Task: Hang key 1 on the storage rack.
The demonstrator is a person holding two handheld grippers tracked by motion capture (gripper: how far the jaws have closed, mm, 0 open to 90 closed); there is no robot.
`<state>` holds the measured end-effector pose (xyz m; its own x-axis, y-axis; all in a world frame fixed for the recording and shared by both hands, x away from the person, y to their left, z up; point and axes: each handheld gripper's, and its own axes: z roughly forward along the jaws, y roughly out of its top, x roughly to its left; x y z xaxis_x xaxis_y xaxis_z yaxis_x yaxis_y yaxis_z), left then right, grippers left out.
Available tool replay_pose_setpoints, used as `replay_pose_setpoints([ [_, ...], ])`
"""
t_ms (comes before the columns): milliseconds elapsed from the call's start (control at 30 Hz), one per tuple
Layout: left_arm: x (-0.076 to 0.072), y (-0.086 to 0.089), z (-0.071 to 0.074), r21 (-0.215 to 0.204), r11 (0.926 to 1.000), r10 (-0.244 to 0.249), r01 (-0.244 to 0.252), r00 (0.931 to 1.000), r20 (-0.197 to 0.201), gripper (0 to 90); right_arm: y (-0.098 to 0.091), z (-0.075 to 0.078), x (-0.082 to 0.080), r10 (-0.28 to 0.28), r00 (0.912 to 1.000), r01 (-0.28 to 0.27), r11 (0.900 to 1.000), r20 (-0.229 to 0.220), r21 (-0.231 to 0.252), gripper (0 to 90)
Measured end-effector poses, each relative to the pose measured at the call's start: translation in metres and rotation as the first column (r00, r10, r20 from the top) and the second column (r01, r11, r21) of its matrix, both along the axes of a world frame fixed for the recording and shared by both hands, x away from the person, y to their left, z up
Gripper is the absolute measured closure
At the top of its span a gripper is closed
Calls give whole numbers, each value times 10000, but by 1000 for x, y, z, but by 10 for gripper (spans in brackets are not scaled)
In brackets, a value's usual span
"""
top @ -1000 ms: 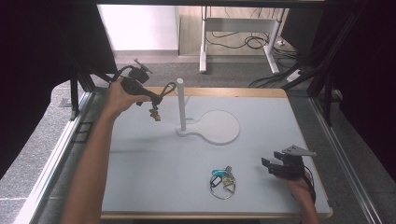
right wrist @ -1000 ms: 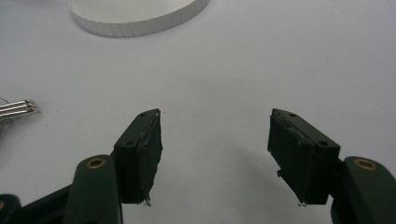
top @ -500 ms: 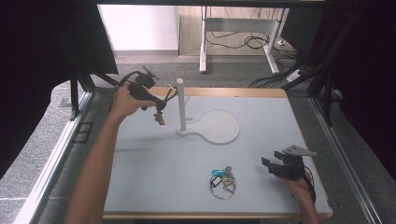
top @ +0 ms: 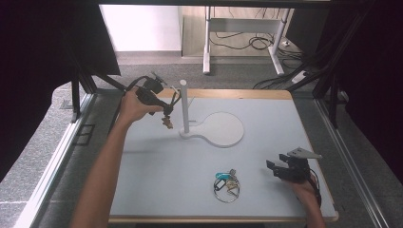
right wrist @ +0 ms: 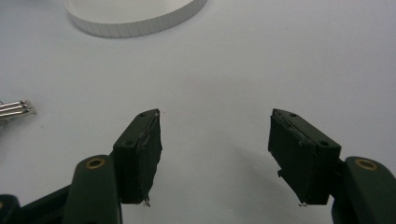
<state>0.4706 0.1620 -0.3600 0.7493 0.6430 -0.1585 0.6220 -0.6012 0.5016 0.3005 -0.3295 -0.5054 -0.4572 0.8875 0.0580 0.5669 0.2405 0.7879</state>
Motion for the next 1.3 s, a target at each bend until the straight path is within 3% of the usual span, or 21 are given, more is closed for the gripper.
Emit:
replay_pose_setpoints([
  [367, -3, -2, -6, -200, 9997, 138, -136, 9999, 95, 630, 1, 0, 0, -15, 10000, 15, 10000, 20, -60, 343],
  [700, -22, 8, -7, -455, 9989, 92, -69, 9987, 507, 524, -7, 11, -5, -86, 9994, 80, 9998, 342, 161, 343],
  [1000, -50, 17, -15, -848, 9964, 88, -35, 9981, 614, 466, -6, 15, -7, 62, 9998, -66, 9997, 176, 251, 346],
  [1200, -66, 24, -23, -983, 9948, 342, -263, 9962, 797, 443, 1, 19, -9, 451, 9988, -452, 9990, 175, 53, 371],
  [1300, -77, 31, -28, -1242, 9919, 365, -266, 9963, 783, 440, 5, 20, -10, 635, 9978, -634, 9980, 188, -43, 375],
])
